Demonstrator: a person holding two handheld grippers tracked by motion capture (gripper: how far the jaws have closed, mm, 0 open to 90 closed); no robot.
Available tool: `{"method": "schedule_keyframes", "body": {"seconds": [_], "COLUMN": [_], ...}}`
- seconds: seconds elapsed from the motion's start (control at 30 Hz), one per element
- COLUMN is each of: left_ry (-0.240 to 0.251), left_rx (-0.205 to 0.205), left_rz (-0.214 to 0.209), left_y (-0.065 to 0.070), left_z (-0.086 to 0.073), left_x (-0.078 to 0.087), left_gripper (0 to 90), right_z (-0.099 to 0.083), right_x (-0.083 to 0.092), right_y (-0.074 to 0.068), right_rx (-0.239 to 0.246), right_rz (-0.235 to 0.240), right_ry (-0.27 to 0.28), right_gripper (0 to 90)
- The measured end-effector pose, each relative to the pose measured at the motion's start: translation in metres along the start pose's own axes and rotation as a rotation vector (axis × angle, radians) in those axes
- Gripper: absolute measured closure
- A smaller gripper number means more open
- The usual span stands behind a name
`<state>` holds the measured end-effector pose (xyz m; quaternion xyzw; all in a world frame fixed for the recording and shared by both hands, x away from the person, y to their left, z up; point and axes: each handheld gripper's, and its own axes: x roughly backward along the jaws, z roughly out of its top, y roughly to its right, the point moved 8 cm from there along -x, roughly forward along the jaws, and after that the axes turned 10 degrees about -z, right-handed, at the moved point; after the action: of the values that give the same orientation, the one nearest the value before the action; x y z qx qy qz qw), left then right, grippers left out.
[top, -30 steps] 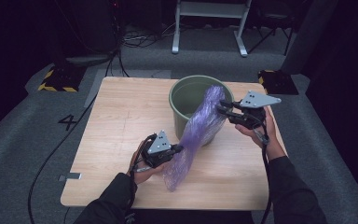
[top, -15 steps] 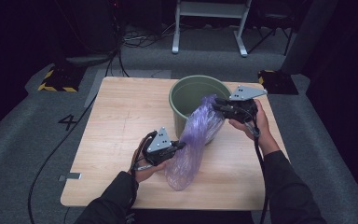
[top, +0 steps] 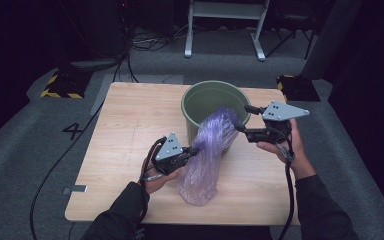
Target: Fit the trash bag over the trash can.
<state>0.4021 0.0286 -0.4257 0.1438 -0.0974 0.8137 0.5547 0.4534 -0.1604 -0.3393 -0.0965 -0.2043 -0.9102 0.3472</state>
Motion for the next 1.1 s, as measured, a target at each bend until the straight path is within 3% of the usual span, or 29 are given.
{"method": "schedule_keyframes", "body": {"seconds": [0.17,0.2,0.23,0.3,0.47,0.57,0.7,0.77,0.87,1.0,1.1], "left_ry": [0.015,0.017,0.022,0.029,0.032,0.035,0.028,0.015,-0.017,-0.02,-0.028], "left_rx": [0.011,0.014,0.019,0.027,0.029,0.027,0.024,0.022,0.027,0.035,0.032], "left_rz": [-0.008,-0.004,0.0,0.002,0.01,0.019,0.027,0.008,-0.001,-0.044,-0.06], "left_y": [-0.003,-0.003,-0.004,-0.005,-0.008,-0.009,-0.009,-0.008,-0.006,-0.003,-0.001], "left_z": [0.005,0.006,0.007,0.008,0.01,0.011,0.012,0.011,0.009,0.008,0.008], "left_x": [-0.001,-0.001,-0.001,-0.001,0.002,0.004,0.008,0.009,0.008,0.009,0.009], "left_gripper": [89.3,89.3,89.1,88.1,85.7,81.5,73.3,70.1,56.4,51.6,54.0], "right_z": [0.001,0.0,0.0,-0.002,-0.005,-0.005,-0.002,-0.001,0.001,-0.001,-0.003], "right_x": [0.001,-0.001,-0.003,-0.007,-0.017,-0.022,-0.026,-0.028,-0.033,-0.042,-0.049], "right_y": [-0.021,-0.023,-0.025,-0.03,-0.038,-0.039,-0.037,-0.034,-0.026,-0.015,-0.008], "right_rx": [0.049,0.043,0.039,0.066,0.107,0.13,0.122,0.112,0.082,0.044,0.026], "right_rz": [0.083,0.096,0.116,0.156,0.183,0.159,0.134,0.111,0.074,0.036,0.0], "right_ry": [0.02,0.019,0.017,0.012,-0.008,-0.008,0.0,0.007,0.008,-0.003,-0.018], "right_gripper": [27.8,30.7,42.1,47.7,68.5,80.2,87.1,88.4,89.8,90.0,90.0]}}
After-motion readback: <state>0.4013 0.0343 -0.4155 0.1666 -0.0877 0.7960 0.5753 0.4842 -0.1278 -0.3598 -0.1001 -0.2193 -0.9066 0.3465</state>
